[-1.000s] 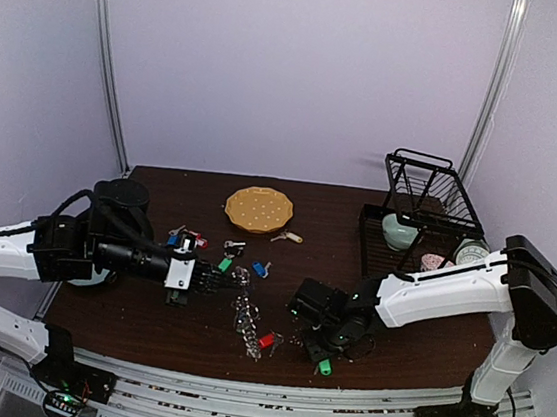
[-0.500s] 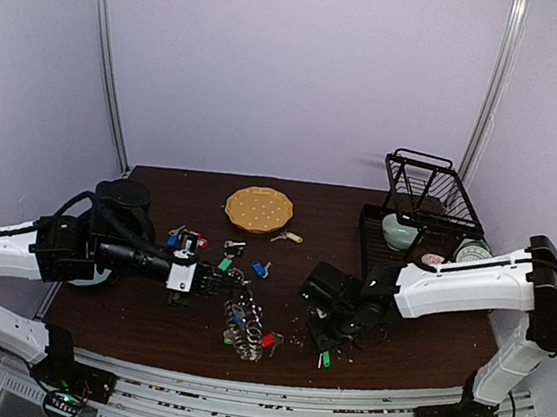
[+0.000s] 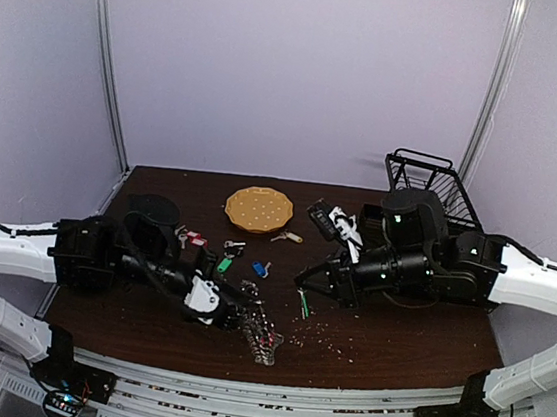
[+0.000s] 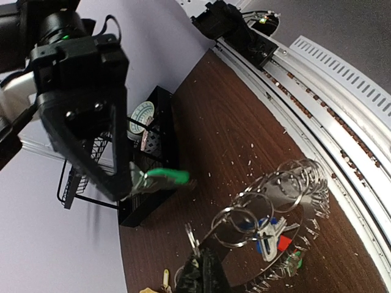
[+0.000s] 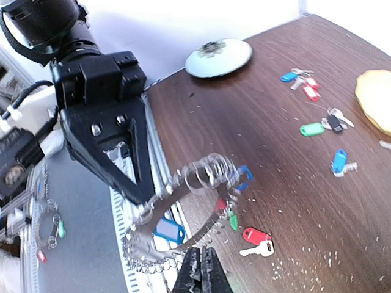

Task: Put the keys on the keyring

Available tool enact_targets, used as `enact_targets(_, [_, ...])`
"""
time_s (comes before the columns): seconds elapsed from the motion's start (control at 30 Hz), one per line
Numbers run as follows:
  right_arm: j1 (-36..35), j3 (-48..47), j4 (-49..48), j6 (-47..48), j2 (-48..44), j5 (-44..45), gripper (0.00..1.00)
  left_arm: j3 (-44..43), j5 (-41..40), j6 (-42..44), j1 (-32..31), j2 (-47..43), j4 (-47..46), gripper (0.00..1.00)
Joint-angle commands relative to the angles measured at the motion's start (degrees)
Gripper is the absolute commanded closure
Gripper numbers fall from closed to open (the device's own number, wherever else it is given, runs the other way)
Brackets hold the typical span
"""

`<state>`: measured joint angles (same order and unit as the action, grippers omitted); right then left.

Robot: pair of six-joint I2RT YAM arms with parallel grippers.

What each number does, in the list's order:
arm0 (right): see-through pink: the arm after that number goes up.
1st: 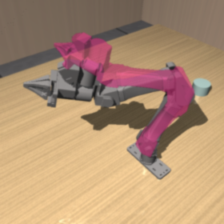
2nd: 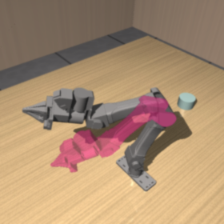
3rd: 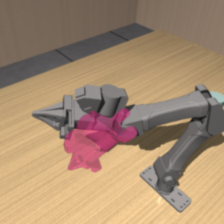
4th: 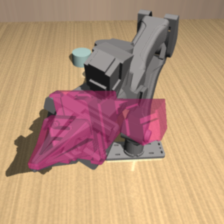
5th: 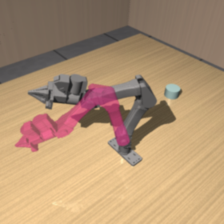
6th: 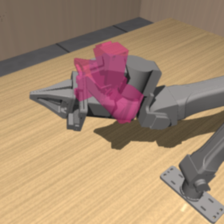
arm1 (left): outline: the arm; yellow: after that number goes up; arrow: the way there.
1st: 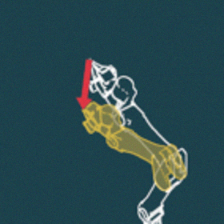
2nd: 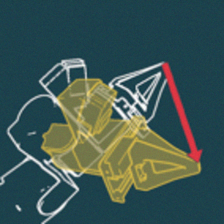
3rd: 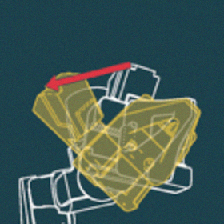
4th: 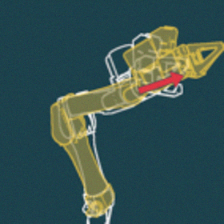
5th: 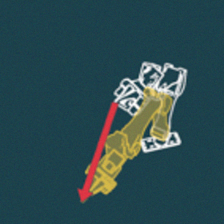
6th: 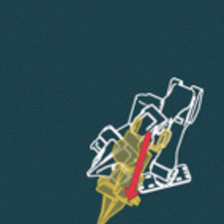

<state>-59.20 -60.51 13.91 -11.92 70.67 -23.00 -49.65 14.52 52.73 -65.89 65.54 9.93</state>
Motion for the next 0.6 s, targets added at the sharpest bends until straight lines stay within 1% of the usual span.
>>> enact_targets(0.0, [-2.01, -6.10, 4.40, 7.81, 2.43, -5.75, 1.00, -2.14, -5.60, 5.62, -1.80, -0.36, -4.57, 1.00])
enact_targets(0.13, [-3.00, -6.55, 2.08, 7.28, 3.29, -9.21, 1.00, -1.98, -5.11, 6.77, -2.24, -0.25, -5.44, 1.00])
enact_targets(0.27, [-3.11, -6.02, 1.81, 7.93, 2.99, -9.77, 1.00, -2.14, -5.88, 6.93, -2.73, 0.33, -6.11, 1.00])
enact_targets(0.33, [-3.17, -5.81, 1.21, 7.89, 3.16, -9.99, 1.00, -1.03, -6.98, 7.08, -3.09, -0.09, -8.59, 1.00])
enact_targets(0.43, [-3.25, -6.89, 1.60, 8.63, 4.08, -7.19, 1.00, 0.20, -6.41, 7.05, -3.28, -0.49, -11.58, 1.00])
enact_targets(0.57, [-3.29, -8.33, 2.61, 8.59, 5.45, -5.22, 1.00, 0.23, -5.59, 6.55, -3.73, -0.15, -11.96, 1.00])
